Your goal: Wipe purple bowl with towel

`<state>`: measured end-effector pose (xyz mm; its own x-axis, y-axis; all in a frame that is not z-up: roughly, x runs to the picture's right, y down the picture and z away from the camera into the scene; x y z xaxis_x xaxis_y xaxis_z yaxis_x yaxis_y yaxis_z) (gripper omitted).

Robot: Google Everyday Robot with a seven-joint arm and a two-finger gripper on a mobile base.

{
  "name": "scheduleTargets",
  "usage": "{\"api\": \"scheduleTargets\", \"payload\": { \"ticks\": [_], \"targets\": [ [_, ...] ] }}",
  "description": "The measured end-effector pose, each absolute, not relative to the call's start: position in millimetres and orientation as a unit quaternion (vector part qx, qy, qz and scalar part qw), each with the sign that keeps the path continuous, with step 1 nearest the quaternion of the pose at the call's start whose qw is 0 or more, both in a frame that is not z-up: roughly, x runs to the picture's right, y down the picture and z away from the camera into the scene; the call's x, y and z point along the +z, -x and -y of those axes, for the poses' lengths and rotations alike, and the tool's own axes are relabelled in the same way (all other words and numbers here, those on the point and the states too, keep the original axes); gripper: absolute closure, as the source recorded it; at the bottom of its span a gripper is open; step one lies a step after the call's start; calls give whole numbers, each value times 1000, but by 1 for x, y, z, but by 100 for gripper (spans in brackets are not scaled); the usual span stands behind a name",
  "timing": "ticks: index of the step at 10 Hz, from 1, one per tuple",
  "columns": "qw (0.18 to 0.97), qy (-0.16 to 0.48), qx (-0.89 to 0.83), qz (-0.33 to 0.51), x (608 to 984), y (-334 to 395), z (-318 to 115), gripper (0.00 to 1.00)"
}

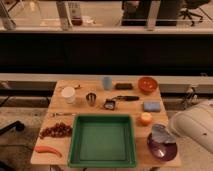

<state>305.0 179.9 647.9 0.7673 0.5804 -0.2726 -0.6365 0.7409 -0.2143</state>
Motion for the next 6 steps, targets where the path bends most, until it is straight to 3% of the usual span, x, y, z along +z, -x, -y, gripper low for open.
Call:
{"api": "scheduleTargets", "payload": {
  "ticks": [6],
  "targets": [
    [933,198,290,-82,639,-288,-212,100]
  ]
}}
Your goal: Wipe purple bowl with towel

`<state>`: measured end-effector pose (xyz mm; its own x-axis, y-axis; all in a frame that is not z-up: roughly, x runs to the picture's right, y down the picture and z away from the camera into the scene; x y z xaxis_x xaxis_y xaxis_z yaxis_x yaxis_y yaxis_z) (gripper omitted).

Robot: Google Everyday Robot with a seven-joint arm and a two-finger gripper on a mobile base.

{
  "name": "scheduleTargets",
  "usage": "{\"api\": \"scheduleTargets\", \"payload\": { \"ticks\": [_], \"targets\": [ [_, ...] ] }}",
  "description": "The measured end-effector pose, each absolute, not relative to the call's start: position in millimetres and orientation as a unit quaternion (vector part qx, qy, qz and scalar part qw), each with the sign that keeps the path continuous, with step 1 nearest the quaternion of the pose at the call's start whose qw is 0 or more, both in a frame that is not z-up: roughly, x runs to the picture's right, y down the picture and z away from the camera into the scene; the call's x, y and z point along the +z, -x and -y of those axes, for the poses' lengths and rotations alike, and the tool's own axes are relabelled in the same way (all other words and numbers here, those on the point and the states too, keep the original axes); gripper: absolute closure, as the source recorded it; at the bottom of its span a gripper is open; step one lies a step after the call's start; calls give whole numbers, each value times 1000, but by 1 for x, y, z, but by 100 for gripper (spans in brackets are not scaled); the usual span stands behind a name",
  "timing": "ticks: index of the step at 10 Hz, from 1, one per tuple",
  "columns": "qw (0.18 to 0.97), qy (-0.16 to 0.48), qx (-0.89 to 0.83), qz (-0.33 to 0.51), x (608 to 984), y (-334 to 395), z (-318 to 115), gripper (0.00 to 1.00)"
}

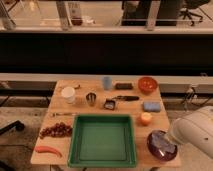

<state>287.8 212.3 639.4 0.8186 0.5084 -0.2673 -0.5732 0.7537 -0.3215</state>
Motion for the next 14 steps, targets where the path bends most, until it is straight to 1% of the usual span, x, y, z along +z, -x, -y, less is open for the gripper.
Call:
{"api": "scheduleTargets", "payload": {
  "ticks": [4,7,9,14],
  "targets": [
    [935,217,269,-83,619,-283,-237,100],
    [934,211,273,-89,612,-291,-237,100],
    [931,207,285,-100,615,-308,-233,100],
    [928,200,298,-106,650,-322,-197,100]
  ]
}}
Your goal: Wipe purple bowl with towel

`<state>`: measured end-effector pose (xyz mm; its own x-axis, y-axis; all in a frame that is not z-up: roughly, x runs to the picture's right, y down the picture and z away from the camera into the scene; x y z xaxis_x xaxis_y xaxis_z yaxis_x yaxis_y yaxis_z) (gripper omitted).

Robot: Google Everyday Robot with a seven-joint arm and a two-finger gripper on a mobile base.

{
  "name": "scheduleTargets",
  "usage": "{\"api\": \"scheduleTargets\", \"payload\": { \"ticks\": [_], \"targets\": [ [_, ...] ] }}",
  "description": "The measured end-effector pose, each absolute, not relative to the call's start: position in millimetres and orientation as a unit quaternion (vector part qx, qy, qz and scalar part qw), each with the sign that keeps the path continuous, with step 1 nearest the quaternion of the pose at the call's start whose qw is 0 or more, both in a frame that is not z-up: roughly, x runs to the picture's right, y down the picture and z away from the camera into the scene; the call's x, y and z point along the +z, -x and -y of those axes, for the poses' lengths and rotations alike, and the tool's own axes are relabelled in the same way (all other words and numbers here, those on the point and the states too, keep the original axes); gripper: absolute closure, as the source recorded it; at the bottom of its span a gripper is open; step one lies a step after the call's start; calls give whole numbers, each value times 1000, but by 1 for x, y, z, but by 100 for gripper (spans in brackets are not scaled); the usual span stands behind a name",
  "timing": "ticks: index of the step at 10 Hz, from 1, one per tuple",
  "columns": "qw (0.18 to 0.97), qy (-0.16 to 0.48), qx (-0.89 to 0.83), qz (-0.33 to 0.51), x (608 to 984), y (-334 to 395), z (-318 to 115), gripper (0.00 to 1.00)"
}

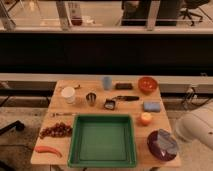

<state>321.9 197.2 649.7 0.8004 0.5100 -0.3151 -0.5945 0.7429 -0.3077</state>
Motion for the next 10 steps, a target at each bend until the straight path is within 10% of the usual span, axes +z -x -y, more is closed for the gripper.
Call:
{"api": "scheduleTargets", "payload": {
  "ticks": [10],
  "targets": [
    [938,213,259,-84,612,-283,-233,100]
  ]
}}
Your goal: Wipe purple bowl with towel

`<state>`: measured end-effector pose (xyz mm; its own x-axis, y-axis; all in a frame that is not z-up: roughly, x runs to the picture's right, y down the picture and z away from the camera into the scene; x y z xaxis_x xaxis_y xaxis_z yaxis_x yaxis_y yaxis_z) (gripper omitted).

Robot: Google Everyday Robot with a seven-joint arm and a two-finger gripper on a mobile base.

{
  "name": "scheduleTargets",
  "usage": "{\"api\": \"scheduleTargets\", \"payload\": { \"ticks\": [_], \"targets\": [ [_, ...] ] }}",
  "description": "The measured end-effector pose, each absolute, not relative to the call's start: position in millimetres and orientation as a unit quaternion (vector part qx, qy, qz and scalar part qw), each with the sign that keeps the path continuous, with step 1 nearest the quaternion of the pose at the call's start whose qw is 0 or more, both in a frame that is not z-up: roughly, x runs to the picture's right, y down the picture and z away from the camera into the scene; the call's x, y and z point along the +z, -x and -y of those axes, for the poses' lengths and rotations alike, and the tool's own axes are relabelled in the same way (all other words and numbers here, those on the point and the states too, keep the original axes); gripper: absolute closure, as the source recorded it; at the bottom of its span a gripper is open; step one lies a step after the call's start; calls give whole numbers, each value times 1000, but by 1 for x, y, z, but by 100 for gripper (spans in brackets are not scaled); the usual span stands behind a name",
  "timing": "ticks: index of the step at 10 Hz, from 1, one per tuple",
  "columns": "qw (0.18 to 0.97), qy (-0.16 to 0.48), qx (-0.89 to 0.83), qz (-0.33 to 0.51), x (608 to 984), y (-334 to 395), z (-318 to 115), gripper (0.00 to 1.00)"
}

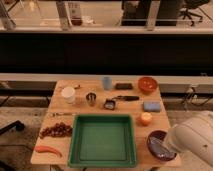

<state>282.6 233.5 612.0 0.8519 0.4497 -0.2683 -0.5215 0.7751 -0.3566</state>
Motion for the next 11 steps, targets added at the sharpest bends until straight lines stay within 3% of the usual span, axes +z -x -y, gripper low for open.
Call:
{"api": "scheduleTargets", "payload": {
  "ticks": [5,11],
  "targets": [
    [926,196,298,-121,609,-335,-230,100],
    [932,208,277,-107,658,-300,-199,100]
  ]
}}
